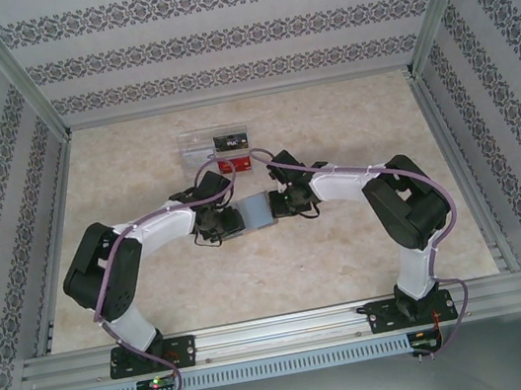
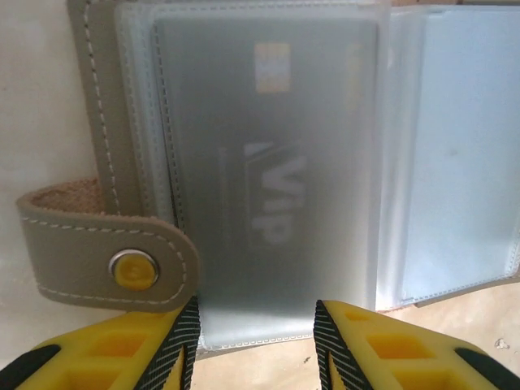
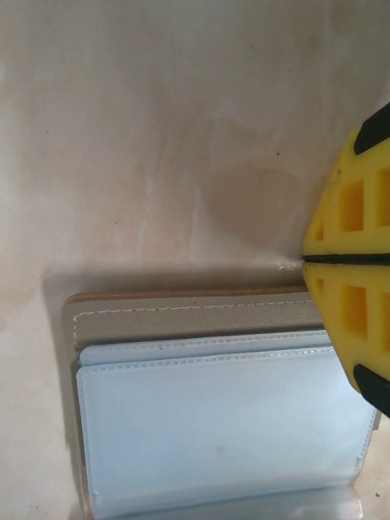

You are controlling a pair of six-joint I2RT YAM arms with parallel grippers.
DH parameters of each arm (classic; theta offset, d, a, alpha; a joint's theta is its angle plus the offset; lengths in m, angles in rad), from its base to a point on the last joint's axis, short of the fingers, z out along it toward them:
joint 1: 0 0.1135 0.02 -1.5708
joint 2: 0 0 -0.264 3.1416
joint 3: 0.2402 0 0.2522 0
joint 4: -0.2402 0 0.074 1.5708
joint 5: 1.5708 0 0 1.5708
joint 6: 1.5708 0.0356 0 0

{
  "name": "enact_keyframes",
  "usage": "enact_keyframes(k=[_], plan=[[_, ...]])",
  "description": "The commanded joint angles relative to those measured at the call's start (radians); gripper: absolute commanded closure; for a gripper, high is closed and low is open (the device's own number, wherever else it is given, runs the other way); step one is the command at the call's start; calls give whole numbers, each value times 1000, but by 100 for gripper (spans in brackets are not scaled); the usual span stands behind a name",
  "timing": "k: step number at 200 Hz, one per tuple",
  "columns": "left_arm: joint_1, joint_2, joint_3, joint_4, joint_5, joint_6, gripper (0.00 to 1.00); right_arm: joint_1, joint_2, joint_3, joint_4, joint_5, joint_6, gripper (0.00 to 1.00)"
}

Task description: Take the credit cards out of the card holder

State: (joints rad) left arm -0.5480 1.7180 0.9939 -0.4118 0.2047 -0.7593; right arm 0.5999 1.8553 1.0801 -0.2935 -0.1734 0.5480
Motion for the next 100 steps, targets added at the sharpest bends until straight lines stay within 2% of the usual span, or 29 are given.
enact_keyframes(k=[1,52,100], plan=[[3,23,18,12,33,19,57,21,31,15,18,-38,13,100],[2,24,29,140,161,7,57,21,41,25,18,-44,12,100],[1,40,76,106,150,26,57,21,42,27,17,-46,7,100]])
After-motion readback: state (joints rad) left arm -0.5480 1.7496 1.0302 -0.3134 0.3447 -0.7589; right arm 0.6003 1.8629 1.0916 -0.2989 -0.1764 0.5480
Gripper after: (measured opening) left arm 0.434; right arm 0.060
